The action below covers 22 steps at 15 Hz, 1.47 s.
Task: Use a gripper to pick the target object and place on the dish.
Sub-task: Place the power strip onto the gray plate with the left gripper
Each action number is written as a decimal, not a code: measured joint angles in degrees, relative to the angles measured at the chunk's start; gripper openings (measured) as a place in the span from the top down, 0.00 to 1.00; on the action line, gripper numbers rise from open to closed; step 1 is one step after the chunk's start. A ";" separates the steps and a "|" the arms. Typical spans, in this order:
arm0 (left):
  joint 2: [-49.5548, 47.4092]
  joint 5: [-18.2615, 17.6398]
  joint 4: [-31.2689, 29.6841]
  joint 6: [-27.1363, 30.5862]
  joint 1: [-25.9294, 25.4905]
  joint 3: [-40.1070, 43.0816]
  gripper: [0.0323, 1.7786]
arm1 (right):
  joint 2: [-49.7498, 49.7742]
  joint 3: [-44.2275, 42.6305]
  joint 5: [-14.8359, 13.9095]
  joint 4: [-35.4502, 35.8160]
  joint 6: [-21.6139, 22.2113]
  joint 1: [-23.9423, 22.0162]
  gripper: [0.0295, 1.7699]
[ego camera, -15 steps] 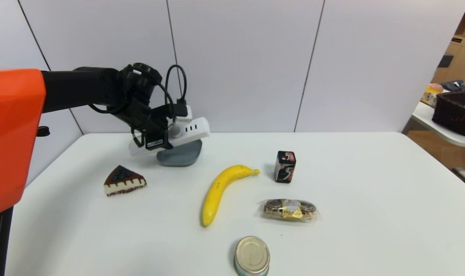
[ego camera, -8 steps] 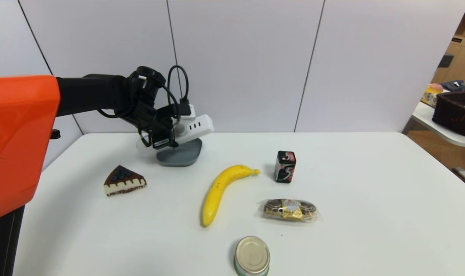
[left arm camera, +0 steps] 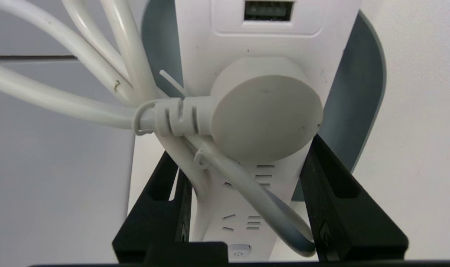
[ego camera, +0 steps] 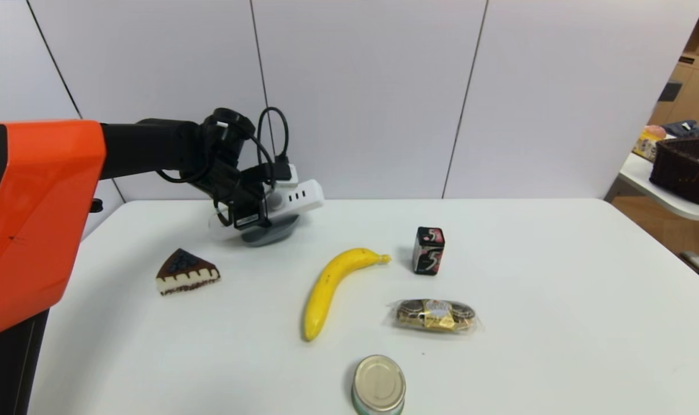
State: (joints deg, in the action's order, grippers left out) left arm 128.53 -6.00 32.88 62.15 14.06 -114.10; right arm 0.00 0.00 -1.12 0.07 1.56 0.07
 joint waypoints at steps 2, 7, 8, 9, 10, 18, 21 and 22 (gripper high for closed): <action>0.02 0.05 0.22 0.00 0.00 0.02 0.53 | 0.00 0.00 -0.02 0.00 0.00 0.00 0.03; 0.02 0.02 0.46 -0.09 0.00 0.02 0.50 | 0.00 0.00 0.00 0.00 0.00 0.00 0.03; 0.02 0.00 0.52 -0.07 0.00 0.02 0.45 | 0.00 0.00 0.00 0.00 0.01 0.00 0.03; 0.00 0.02 0.48 -0.02 0.02 0.02 0.40 | 0.00 0.00 -0.02 0.00 0.01 0.00 0.03; 0.00 0.02 0.55 -0.02 0.00 0.02 0.35 | 0.00 0.00 -0.02 0.02 0.00 0.00 0.03; -0.60 0.05 1.02 -0.07 0.09 0.10 0.15 | 0.00 0.00 -0.02 0.00 0.01 0.00 0.03; -2.04 0.07 0.89 -1.60 0.16 0.11 0.12 | 0.00 0.00 0.00 -0.02 0.00 0.00 0.03; -2.78 0.10 0.79 -2.39 0.18 0.11 0.11 | 0.00 0.00 0.00 0.00 0.01 0.00 0.03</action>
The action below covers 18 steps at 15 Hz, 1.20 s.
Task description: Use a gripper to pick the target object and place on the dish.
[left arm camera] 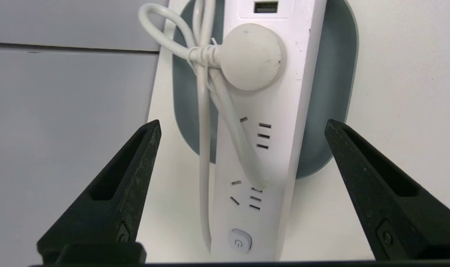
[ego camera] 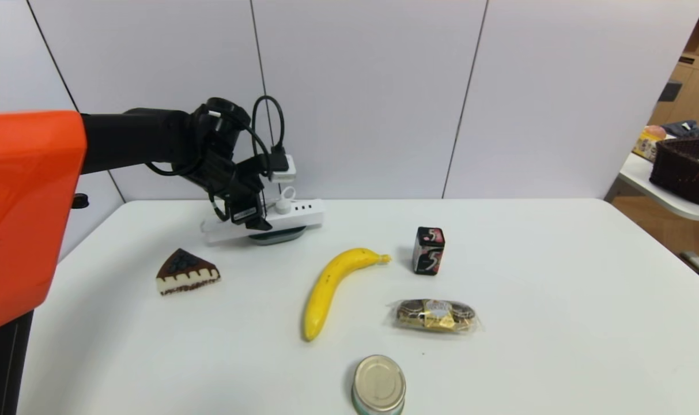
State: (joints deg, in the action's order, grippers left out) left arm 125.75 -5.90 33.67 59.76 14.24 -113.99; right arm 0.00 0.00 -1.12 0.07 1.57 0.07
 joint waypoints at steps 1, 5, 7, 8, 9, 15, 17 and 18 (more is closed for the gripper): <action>-0.77 0.04 -0.05 -0.56 0.01 0.00 0.10 | 0.00 0.00 -0.02 0.00 0.00 0.00 0.03; -4.41 0.06 0.32 -4.56 0.00 0.49 0.08 | 0.00 0.00 -0.02 0.00 -0.01 0.00 0.03; -7.06 0.06 0.56 -9.02 0.00 1.26 0.07 | 0.00 0.00 -0.02 0.00 -0.01 0.00 0.03; -8.87 0.04 0.54 -12.19 0.00 1.79 0.06 | 0.00 0.00 0.00 0.00 -0.01 0.00 0.03; -10.53 0.04 0.39 -15.23 0.00 2.72 0.06 | 0.00 0.00 0.00 0.00 0.00 0.00 0.03; -24.54 0.41 -4.18 -35.78 -0.52 15.90 0.05 | 0.00 0.00 0.00 0.00 0.00 0.00 0.03; -30.43 1.06 -10.72 -42.59 -0.68 24.39 0.05 | 0.00 0.00 -0.02 0.02 0.00 0.00 0.03; -33.55 1.89 -14.88 -45.92 -0.74 28.68 0.05 | 0.00 0.00 0.00 -0.02 0.00 0.00 0.03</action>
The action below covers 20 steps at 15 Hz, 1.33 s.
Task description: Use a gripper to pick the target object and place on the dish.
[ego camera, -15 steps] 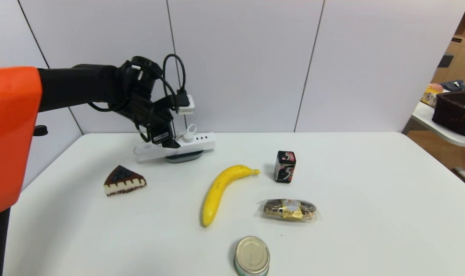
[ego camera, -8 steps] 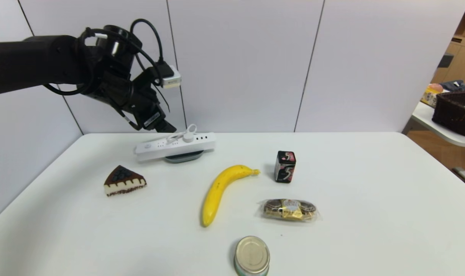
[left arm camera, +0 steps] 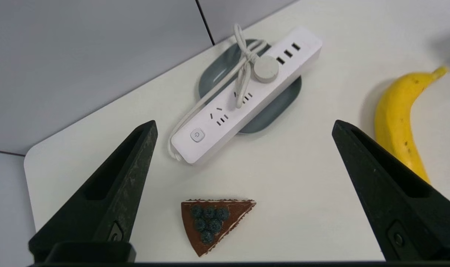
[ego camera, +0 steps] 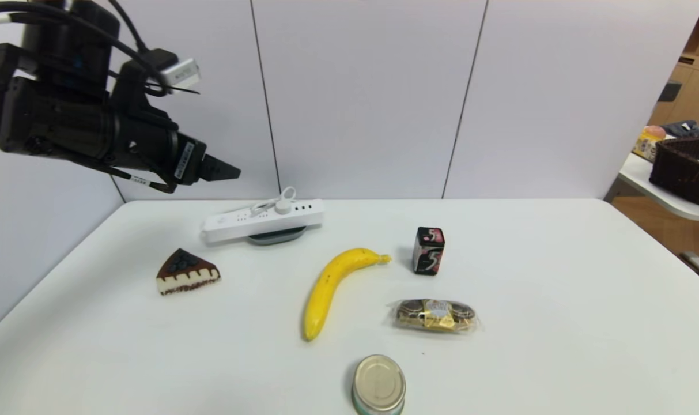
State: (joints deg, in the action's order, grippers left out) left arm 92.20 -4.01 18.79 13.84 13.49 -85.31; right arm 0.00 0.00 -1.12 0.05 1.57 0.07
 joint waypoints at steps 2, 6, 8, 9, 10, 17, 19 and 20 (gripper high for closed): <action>-6.58 2.34 -9.17 -6.07 -0.55 7.84 0.05 | 0.00 0.00 -0.02 0.02 0.00 0.00 0.03; -18.82 3.80 -24.38 -10.34 -3.27 21.89 0.05 | 0.00 0.00 -0.02 0.02 0.00 0.00 0.03; -24.45 3.99 -28.92 -10.78 -4.71 28.81 0.05 | 0.00 0.00 -0.02 0.02 0.00 0.00 0.03; -27.78 3.99 -30.31 -10.92 -5.27 32.23 0.05 | 0.00 0.00 -0.02 0.02 0.00 0.00 0.03; -30.95 4.01 -31.29 -10.95 -5.62 35.17 0.05 | 0.00 0.00 0.00 0.02 0.00 0.00 0.03; -56.09 3.90 -36.54 -9.94 -6.23 53.86 0.05 | 0.00 0.00 0.00 0.02 0.00 0.00 0.03; -62.65 3.52 -36.43 -8.66 -6.61 57.50 0.05 | 0.00 0.00 0.00 0.02 0.00 0.00 0.03; -65.55 3.33 -35.97 -8.17 -6.94 59.01 0.05 | 0.00 0.00 -0.02 0.02 -0.01 0.00 0.03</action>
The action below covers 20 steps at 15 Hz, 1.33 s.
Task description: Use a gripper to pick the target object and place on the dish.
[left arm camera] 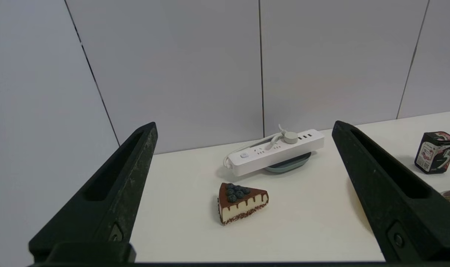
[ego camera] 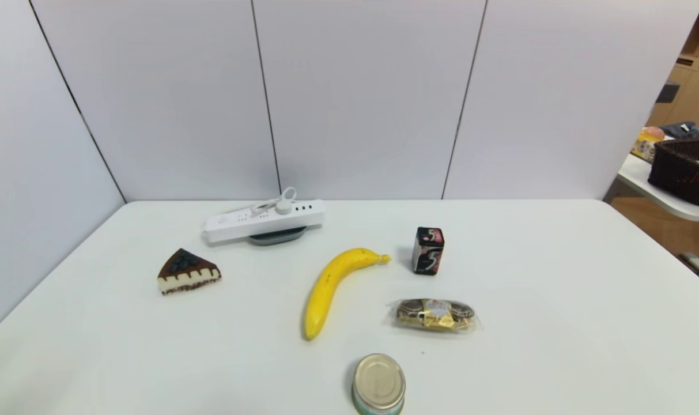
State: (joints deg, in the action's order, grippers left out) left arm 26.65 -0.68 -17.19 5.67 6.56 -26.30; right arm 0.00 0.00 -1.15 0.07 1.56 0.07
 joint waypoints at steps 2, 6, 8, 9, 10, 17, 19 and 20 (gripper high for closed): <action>-5.51 -0.63 1.45 0.28 -0.89 3.67 0.05 | 0.00 0.00 0.02 0.00 0.00 0.00 0.03; -10.01 -1.27 1.93 0.04 -4.30 7.61 0.05 | 0.00 0.00 0.00 0.00 0.01 0.00 0.03; -12.09 -3.80 2.73 -1.38 -7.52 8.80 0.05 | 0.00 0.00 0.02 0.00 0.00 0.00 0.03; -13.03 -4.50 3.16 -1.62 -8.12 9.85 0.05 | 0.00 0.00 0.00 0.00 0.01 0.00 0.03; -13.97 -4.68 3.19 -1.68 -8.35 10.89 0.05 | 0.00 0.00 0.02 0.02 0.01 0.00 0.03; -24.04 -4.55 11.79 -1.43 -7.55 19.80 0.05 | 0.00 0.00 0.02 0.00 0.01 0.00 0.03; -25.60 -3.45 12.23 -1.18 -7.40 23.74 0.05 | 0.00 0.00 0.00 0.00 0.01 0.00 0.03; -26.01 -1.46 12.68 -1.49 -7.38 24.82 0.05 | 0.00 0.00 0.02 0.00 0.01 0.00 0.03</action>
State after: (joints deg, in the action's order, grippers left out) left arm 0.63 -2.15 -4.51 4.18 -0.82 -1.48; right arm 0.00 0.00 -1.12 0.07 1.57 0.07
